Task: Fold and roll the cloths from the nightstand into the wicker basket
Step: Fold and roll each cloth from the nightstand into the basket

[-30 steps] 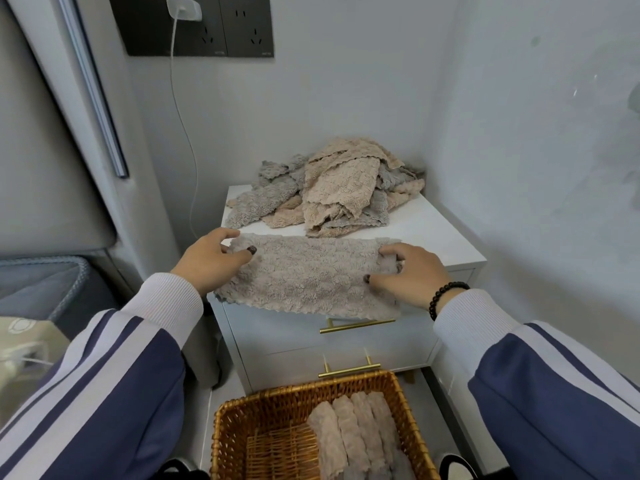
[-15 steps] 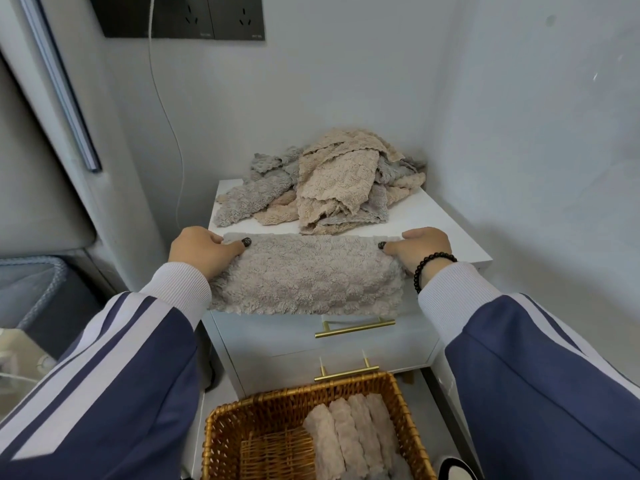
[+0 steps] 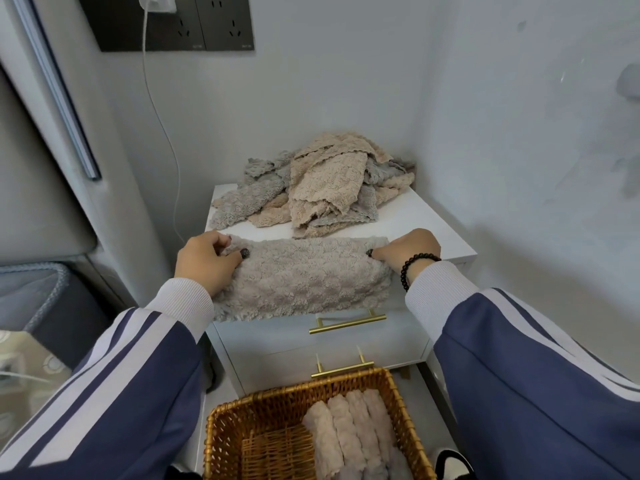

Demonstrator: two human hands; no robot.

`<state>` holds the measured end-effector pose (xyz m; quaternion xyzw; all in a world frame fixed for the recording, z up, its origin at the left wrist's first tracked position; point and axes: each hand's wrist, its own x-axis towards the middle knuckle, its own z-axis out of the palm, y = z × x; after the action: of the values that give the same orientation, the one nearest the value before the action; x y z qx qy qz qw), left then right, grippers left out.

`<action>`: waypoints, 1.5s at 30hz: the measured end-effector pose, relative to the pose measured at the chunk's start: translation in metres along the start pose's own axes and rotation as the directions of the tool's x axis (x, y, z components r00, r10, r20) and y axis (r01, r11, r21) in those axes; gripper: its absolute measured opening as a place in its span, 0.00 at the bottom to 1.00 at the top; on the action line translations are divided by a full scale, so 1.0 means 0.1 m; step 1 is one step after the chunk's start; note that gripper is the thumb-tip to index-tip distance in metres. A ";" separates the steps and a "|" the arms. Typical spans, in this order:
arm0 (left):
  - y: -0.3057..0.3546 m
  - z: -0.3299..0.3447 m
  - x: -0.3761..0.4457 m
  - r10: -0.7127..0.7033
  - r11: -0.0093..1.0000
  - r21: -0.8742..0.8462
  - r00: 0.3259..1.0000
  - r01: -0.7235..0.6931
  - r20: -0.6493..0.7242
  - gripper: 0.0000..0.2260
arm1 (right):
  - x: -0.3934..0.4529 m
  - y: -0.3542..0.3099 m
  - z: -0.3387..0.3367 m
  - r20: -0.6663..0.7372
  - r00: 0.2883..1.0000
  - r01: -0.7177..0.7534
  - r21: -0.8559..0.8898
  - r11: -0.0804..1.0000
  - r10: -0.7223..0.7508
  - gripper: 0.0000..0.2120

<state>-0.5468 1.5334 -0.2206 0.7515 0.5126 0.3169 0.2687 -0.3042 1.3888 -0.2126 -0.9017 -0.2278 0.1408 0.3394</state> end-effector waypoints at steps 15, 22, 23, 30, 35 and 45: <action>0.65 -0.81 -0.64 -0.081 0.493 -0.870 0.996 0.018 -0.025 0.02 | -0.68 0.00 -0.88 0.231 0.913 -0.111 0.934 0.340 -0.335 0.12; 0.60 -0.83 -0.75 -0.040 0.631 -0.775 0.999 0.026 0.002 0.03 | -0.86 0.09 -1.04 -0.290 0.896 0.444 0.575 0.687 -0.336 0.10; 0.57 -0.79 -0.72 -0.028 0.669 -0.743 1.000 0.021 0.003 0.03 | -0.83 0.11 -0.99 -0.279 0.903 0.429 0.567 0.703 -0.327 0.10; 0.41 -0.57 -0.53 -0.097 0.730 -0.677 0.994 0.099 0.041 0.08 | -0.62 0.17 -0.74 -0.203 0.928 0.373 0.548 0.749 -0.313 0.17; 0.44 -0.53 -0.42 -0.094 0.725 -0.687 0.995 0.052 -0.023 0.05 | -0.54 0.07 -0.71 -0.105 0.962 0.235 0.790 0.566 -0.252 0.09; 0.46 -0.43 -0.37 -0.270 0.582 -0.772 0.956 0.256 0.113 0.06 | -0.60 -0.06 -0.63 0.071 0.974 0.042 0.876 0.480 -0.215 0.06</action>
<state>-0.5622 1.4866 -0.1664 0.4736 0.4322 0.4701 0.6066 -0.3322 1.3281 -0.1566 -0.5712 -0.2210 0.2872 0.7365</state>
